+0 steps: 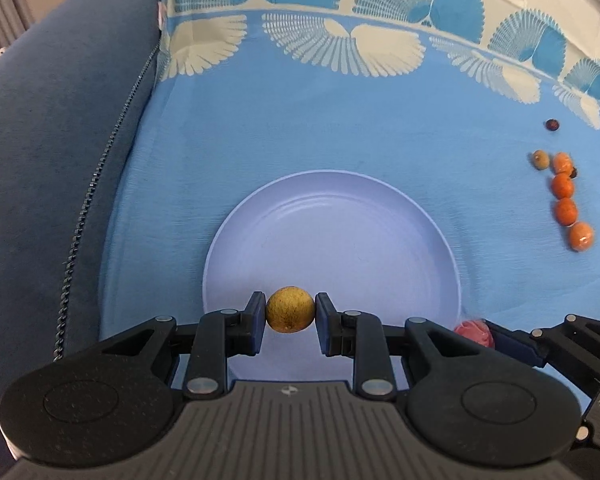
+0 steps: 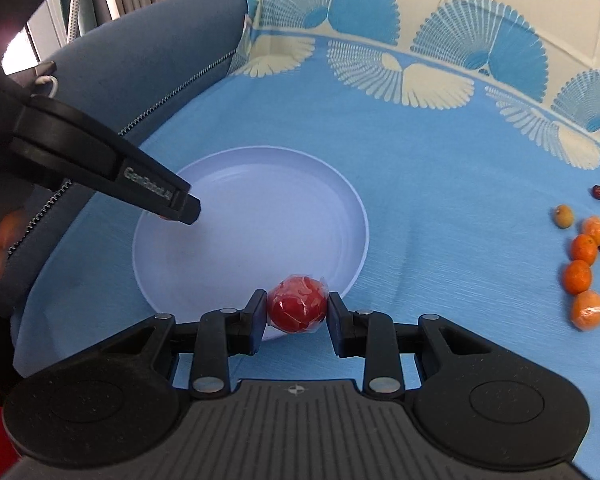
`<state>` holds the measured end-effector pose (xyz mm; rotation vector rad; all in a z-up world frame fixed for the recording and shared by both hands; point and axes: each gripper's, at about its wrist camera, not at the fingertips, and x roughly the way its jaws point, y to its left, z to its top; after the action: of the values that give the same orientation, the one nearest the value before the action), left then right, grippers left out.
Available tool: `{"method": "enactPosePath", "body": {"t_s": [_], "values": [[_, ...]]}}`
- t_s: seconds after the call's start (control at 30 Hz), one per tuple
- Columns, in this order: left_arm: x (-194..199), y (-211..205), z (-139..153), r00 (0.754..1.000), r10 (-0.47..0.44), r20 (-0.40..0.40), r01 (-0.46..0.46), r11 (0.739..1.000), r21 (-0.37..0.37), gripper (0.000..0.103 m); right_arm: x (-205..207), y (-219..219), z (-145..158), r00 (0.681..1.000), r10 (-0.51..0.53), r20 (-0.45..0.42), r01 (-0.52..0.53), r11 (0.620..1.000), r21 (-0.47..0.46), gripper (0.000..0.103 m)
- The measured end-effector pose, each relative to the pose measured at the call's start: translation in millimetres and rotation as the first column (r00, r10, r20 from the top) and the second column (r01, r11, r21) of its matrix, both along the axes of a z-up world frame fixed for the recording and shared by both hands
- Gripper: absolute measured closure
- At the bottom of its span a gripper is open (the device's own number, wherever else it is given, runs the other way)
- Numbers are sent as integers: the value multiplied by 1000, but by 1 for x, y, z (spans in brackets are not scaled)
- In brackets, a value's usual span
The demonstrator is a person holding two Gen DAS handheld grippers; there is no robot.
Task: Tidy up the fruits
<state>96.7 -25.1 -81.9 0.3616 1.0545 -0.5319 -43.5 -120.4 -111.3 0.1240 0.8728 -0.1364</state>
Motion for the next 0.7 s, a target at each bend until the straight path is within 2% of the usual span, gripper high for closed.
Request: {"method": "enactPosePath", "body": {"t_s": [0.27, 0.33, 0.37, 0.4, 0.43, 0.53, 0.6, 0.7], "values": [[18, -11, -20, 1000, -15, -10, 15, 1000, 10, 74, 20, -7, -15, 999, 33, -21, -33, 999, 4, 69], [20, -10, -20, 1000, -15, -1, 15, 1000, -2, 58, 26, -6, -16, 999, 41, -21, -41, 999, 1, 65], [21, -9, -18, 1000, -13, 6, 13, 1000, -8, 31, 28, -6, -15, 999, 48, -19, -48, 999, 3, 58], [22, -9, -16, 1000, -9, 14, 9, 1000, -14, 7, 31, -6, -12, 998, 59, -18, -59, 998, 3, 43], [21, -7, -11, 999, -1, 33, 2, 1000, -27, 1, 32, -7, -8, 998, 64, -8, -64, 998, -4, 32], [14, -1, 6, 996, 1, 87, 3, 999, -45, 0, 31, -6, 8, 998, 56, 18, -55, 997, -47, 13], [5, 6, 17, 992, 25, 127, -23, 1000, -14, 0, 23, -5, 19, 999, 40, 23, -39, 998, -53, 8], [-20, 28, 35, 980, 41, 192, -35, 999, -35, 0, -1, -4, 32, 1000, 22, 13, -22, 1000, -12, 5]]}}
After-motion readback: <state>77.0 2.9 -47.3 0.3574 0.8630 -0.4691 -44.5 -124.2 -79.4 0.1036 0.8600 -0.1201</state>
